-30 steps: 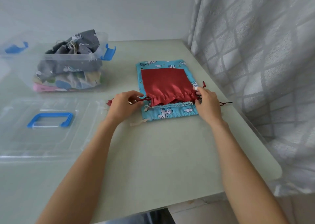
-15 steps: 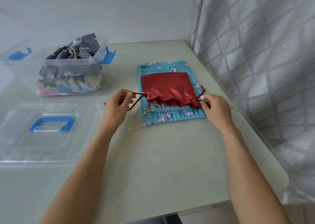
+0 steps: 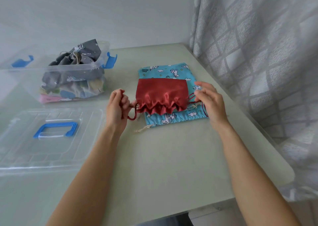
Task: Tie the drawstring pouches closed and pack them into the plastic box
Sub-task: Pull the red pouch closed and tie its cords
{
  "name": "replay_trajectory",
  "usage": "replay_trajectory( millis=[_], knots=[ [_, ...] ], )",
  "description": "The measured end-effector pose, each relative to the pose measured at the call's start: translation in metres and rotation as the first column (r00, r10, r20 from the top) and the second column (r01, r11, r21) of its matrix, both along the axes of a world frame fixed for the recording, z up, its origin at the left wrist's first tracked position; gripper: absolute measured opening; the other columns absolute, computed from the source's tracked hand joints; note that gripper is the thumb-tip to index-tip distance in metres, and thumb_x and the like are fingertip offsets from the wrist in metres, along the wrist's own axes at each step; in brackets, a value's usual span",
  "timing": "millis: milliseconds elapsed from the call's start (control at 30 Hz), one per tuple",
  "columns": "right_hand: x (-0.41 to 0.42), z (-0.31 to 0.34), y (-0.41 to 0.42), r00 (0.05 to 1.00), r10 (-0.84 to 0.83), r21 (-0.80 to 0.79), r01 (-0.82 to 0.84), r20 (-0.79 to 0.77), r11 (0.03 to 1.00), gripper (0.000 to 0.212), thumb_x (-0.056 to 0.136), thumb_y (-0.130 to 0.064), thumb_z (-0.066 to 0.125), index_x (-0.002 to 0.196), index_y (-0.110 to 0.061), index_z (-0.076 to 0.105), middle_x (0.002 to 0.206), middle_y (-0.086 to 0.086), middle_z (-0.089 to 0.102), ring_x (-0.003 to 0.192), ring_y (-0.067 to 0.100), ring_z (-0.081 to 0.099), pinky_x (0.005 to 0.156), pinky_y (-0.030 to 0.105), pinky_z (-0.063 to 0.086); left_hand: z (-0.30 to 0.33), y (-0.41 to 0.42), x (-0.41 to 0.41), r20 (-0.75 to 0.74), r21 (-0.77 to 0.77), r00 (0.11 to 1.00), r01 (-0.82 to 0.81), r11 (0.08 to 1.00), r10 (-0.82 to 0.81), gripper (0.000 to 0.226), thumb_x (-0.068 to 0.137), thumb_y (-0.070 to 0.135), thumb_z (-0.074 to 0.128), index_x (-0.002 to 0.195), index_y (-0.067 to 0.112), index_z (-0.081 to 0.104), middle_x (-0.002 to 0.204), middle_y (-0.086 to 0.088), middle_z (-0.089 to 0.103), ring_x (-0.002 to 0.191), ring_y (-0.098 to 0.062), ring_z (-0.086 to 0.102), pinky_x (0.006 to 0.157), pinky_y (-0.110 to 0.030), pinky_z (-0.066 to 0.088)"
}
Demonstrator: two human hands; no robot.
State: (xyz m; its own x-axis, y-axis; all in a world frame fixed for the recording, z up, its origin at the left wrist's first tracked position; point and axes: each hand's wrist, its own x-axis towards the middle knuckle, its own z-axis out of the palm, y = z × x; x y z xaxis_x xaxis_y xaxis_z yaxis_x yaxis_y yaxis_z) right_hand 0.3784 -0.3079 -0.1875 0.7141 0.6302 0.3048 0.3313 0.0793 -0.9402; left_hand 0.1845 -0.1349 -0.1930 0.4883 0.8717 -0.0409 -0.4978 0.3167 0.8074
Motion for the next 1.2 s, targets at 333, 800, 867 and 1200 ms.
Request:
replay_trajectory(
  millis=[333,800,867,1200],
  knots=[
    [-0.018,0.011,0.025,0.958,0.051,-0.027,-0.061,-0.281,0.998,0.036,0.095,-0.018,0.049,0.061,-0.015,0.038,0.051,-0.002,0.036,0.04,0.008,0.025,0.04,0.021,0.024,-0.008,0.001,-0.005,-0.525,0.757,0.73,0.165,0.633,0.437,0.015,0.091,0.02,0.055,0.079,0.011,0.059,0.052,0.004,0.044,0.046,-0.007,0.036,0.049,-0.019,0.028],
    [-0.029,-0.007,0.011,0.656,0.001,-0.277,0.317,0.755,0.907,0.03,0.096,-0.026,0.05,0.07,-0.018,0.036,0.046,-0.007,0.033,0.05,0.026,0.035,0.053,0.032,0.03,0.003,0.004,-0.032,-0.563,0.775,0.498,0.595,0.212,0.66,0.014,0.081,0.041,0.066,0.086,0.029,0.074,0.076,0.009,0.055,0.078,-0.015,0.052,0.057,-0.026,0.027],
    [-0.026,-0.007,0.01,0.639,-0.034,-0.241,0.338,0.768,0.91,0.031,0.096,-0.026,0.05,0.07,-0.017,0.035,0.05,-0.006,0.033,0.051,0.026,0.033,0.053,0.032,0.03,0.004,0.003,-0.038,-0.538,0.804,0.489,0.542,0.244,0.687,0.014,0.083,0.038,0.066,0.085,0.027,0.074,0.076,0.006,0.059,0.077,-0.019,0.055,0.055,-0.027,0.028],
    [-0.032,0.012,0.005,0.878,0.1,-0.311,0.058,0.469,0.949,0.037,0.095,-0.026,0.053,0.063,-0.008,0.047,0.055,0.001,0.058,0.05,0.013,0.051,0.059,0.033,0.042,0.002,0.003,-0.052,-0.64,0.765,0.561,0.395,0.509,0.526,0.017,0.079,0.042,0.069,0.09,0.029,0.072,0.068,0.01,0.055,0.075,-0.019,0.06,0.061,-0.024,0.037]
  ],
)
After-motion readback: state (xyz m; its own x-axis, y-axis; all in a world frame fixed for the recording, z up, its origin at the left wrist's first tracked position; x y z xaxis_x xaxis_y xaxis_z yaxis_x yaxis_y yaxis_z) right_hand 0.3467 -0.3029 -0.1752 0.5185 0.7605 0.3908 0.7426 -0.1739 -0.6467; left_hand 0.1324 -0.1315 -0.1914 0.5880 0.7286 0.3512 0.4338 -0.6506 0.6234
